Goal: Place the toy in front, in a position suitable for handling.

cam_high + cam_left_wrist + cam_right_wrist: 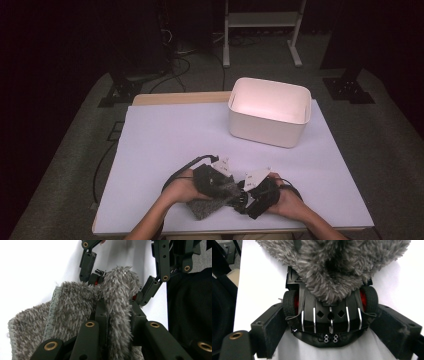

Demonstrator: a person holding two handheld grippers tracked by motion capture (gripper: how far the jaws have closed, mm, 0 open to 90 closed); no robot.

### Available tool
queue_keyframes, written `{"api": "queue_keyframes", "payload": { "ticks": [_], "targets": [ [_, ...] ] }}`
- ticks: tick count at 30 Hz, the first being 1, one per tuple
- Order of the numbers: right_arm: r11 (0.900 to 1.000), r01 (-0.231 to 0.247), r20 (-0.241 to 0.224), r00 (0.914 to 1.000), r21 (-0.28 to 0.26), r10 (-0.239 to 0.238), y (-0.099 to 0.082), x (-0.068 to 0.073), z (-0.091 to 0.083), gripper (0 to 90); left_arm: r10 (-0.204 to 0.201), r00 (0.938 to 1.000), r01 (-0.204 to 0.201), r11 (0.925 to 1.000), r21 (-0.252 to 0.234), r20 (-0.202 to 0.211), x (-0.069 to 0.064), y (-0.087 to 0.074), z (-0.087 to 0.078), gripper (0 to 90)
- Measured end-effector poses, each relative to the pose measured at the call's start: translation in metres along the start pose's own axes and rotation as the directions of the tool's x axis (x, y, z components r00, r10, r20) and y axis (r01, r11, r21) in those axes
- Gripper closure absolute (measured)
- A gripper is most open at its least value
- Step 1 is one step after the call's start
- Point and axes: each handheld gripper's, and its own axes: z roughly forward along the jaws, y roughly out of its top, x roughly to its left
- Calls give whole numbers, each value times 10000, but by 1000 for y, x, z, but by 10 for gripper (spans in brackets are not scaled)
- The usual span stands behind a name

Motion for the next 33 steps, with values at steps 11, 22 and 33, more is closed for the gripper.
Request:
{"api": "queue_keyframes", "payload": {
  "ticks": [11, 22, 33],
  "targets": [
    [9999, 97, -84, 9999, -77, -97, 0, 0, -4, 231, 63, 10000, -63, 10000, 67, 6, 0, 1, 0, 745],
    [9998, 161, -81, 9998, -95, -162, 1, -1, -3, 231, 467, 9979, -466, 9989, -20, 460, -5, 14, 10, 761],
    [9998, 56, -197, 9998, -191, -60, 0, -3, -3, 232, 668, 9971, -667, 9978, -35, 372, -5, 11, 8, 768]
  ]
}}
